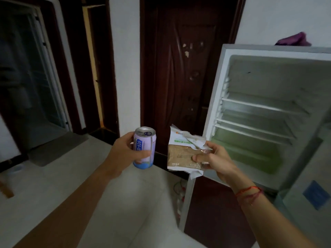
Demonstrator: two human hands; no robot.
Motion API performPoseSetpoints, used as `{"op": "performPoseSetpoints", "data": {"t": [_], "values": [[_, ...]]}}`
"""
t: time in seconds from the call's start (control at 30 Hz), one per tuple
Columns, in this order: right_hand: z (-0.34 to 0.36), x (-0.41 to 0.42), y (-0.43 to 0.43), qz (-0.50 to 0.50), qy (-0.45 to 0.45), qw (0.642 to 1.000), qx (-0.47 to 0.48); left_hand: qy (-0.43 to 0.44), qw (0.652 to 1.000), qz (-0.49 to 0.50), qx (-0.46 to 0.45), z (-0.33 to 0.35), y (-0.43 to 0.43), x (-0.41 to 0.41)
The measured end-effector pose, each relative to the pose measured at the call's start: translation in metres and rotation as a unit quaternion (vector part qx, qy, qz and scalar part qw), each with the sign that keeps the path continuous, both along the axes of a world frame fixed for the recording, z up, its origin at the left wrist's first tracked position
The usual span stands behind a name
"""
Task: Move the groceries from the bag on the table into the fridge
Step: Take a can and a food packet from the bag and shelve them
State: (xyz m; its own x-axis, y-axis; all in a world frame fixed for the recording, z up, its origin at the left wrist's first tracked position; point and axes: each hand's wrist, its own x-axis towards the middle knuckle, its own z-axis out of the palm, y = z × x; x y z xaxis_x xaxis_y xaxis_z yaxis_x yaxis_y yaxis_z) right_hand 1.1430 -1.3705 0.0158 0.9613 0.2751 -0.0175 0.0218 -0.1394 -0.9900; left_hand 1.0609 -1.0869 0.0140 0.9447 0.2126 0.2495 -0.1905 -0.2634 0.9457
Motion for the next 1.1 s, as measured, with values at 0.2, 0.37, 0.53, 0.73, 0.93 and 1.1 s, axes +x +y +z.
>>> {"op": "performPoseSetpoints", "data": {"t": [0.2,0.37,0.53,0.73,0.93,1.1], "values": [[-0.002,0.053,0.001,-0.064,0.015,0.998,0.005,0.011,0.997,-0.07,-0.034,-0.002,0.01,0.08],[-0.001,0.083,-0.018,-0.117,0.003,0.993,0.006,0.022,0.991,-0.116,-0.061,-0.007,-0.003,0.141],[0.004,0.112,-0.052,-0.163,0.001,0.987,0.013,0.03,0.984,-0.156,-0.078,-0.006,-0.037,0.201],[0.02,0.153,-0.103,-0.227,-0.023,0.973,0.021,0.027,0.974,-0.211,-0.075,0.011,-0.093,0.278],[0.038,0.191,-0.163,-0.283,-0.053,0.958,-0.005,0.003,0.963,-0.253,-0.091,0.027,-0.157,0.351],[0.05,0.224,-0.194,-0.307,-0.057,0.95,-0.008,0.0,0.954,-0.283,-0.097,0.035,-0.193,0.402]]}}
